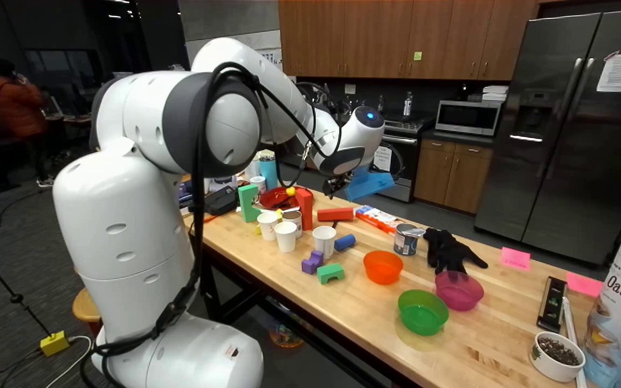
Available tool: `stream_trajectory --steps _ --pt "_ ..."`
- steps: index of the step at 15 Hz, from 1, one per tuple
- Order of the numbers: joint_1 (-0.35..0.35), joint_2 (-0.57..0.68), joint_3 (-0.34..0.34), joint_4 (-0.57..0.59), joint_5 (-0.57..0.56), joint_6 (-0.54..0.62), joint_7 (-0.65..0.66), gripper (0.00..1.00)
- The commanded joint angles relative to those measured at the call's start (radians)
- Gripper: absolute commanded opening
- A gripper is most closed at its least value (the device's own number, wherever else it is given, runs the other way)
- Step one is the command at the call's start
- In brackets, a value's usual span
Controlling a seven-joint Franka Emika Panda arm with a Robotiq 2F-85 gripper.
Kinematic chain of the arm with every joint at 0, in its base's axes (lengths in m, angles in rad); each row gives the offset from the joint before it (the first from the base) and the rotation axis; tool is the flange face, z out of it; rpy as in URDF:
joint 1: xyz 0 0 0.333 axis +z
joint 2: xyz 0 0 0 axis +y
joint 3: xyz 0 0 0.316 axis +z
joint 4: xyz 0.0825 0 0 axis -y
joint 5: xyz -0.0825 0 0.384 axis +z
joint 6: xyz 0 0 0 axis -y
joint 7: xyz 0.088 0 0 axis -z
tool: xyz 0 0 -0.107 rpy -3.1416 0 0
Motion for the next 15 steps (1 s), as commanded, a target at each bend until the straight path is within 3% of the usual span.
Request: stream_trajectory --steps 1,7,15 --pt "-0.084 -0.001 0.085 0.001 0.001 -0.002 0.001 1.0" --pt "-0.141 0.128 0.164 0.117 0.143 -0.14 -0.097 1.0" --pt "-0.222 0.314 0.253 0.234 0.135 -0.244 -0.025 1.0"
